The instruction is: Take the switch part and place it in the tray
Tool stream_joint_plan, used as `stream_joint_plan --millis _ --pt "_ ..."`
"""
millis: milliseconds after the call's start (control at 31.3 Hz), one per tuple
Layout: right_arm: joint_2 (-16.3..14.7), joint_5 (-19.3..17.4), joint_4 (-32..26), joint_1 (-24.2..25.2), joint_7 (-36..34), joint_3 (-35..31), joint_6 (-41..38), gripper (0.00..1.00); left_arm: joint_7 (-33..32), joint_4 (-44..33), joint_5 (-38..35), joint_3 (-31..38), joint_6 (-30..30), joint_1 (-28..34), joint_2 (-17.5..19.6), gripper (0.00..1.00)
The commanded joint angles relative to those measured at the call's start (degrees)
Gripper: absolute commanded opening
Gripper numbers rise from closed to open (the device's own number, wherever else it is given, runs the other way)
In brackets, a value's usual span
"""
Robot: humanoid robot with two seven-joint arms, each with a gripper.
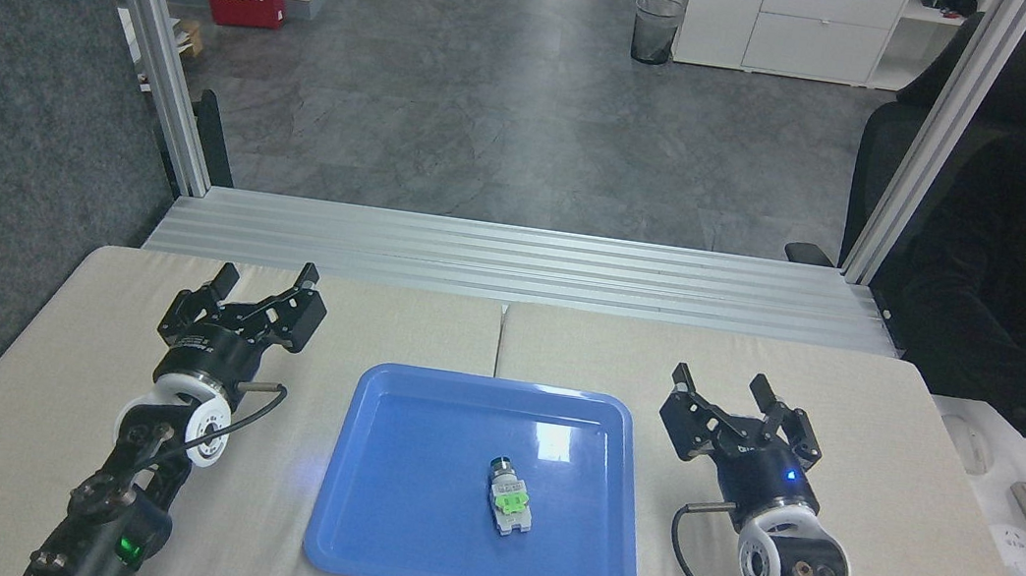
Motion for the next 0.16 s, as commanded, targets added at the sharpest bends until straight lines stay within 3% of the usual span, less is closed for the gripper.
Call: stream_joint_plan --millis 0,128 --pt "-6.2 -1.6 1.2 -0.3 0.1 -6.6 -0.4 1.0 0.0 0.0 0.0 0.0 0.0 0.0 0.0 1.0" --pt "-6.0 -1.6 1.1 -1.1 2.8 -6.0 -0.2 1.0 0.0 0.0 0.0 0.0 0.0 0.0 0.0 1.0"
